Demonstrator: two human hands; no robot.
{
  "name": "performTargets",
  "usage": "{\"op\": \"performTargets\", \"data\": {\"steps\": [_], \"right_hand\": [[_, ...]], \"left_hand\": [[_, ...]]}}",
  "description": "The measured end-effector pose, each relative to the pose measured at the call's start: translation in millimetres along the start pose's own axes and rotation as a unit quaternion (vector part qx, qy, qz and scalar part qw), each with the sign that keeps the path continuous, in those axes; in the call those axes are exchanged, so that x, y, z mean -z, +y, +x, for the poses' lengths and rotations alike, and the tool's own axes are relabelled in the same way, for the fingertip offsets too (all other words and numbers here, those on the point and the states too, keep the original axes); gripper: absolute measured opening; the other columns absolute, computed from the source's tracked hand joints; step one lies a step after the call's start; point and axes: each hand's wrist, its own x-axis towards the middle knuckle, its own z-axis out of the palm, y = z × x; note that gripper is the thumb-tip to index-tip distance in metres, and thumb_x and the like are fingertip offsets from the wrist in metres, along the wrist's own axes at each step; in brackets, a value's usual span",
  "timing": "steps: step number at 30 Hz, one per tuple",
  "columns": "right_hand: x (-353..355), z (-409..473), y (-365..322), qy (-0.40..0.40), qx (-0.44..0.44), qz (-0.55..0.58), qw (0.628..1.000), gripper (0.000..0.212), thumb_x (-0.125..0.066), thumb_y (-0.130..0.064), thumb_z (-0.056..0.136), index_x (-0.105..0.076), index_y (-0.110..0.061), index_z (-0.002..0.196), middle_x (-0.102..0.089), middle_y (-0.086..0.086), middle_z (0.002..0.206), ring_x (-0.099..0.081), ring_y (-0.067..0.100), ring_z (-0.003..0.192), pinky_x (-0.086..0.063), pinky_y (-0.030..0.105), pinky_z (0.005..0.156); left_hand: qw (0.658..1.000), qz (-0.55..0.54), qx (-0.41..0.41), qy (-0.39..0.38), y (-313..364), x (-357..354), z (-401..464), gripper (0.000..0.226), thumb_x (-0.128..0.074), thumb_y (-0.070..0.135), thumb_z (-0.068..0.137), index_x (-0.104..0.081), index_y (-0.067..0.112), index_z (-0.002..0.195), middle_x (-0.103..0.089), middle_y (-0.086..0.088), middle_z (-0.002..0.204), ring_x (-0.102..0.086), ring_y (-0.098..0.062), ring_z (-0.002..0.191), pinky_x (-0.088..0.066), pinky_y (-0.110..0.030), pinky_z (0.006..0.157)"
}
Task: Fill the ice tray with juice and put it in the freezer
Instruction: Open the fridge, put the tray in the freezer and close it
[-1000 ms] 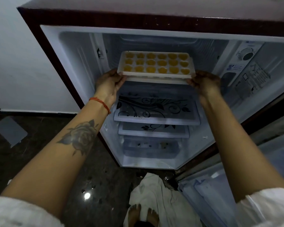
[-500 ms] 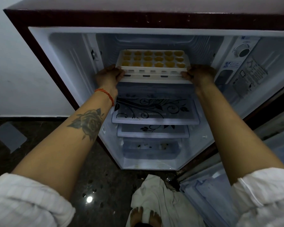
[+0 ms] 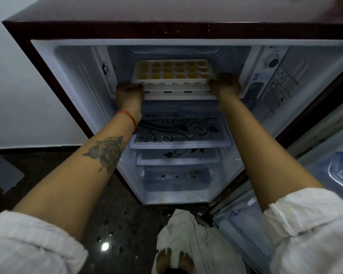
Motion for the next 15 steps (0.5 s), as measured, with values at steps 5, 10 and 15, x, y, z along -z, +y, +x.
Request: {"op": "performTargets", "data": {"steps": [5,10,15], "right_hand": [[6.1,-82.5,42.7,-0.001,0.112,-0.041,0.993,0.047,-0.061,-0.025,0.088,-0.050,-0.012,0.131,-0.059,0.010,0.129,-0.057,0.023,0.114,-0.044,0.023,0.092],[37.3,-170.5,113.3,-0.006,0.212,-0.154,0.965,0.043,-0.059,-0.017,0.090,-0.051,-0.004,0.130,-0.057,0.018,0.127,-0.053,0.031,0.117,-0.038,0.029,0.097],[95.5,-239.6,172.9,0.005,0.184,-0.250,0.951,0.038,-0.063,-0.013,0.086,-0.058,-0.006,0.124,-0.061,0.017,0.118,-0.056,0.035,0.109,-0.038,0.029,0.094]], "left_hand": [[0.977,0.144,-0.140,-0.076,-37.6,14.1,-62.9,0.044,-0.064,0.016,0.087,-0.048,0.014,0.127,-0.056,-0.002,0.117,-0.057,-0.013,0.092,-0.047,-0.020,0.076],[0.922,0.261,-0.165,-0.232,-92.9,34.5,-130.9,0.040,-0.065,0.018,0.088,-0.052,0.011,0.125,-0.057,-0.009,0.125,-0.060,-0.019,0.098,-0.050,-0.032,0.082],[0.794,0.383,-0.111,-0.459,-139.4,34.6,-206.0,0.048,-0.065,0.024,0.088,-0.048,0.013,0.131,-0.048,-0.008,0.135,-0.055,-0.018,0.101,-0.040,-0.021,0.080]]}}
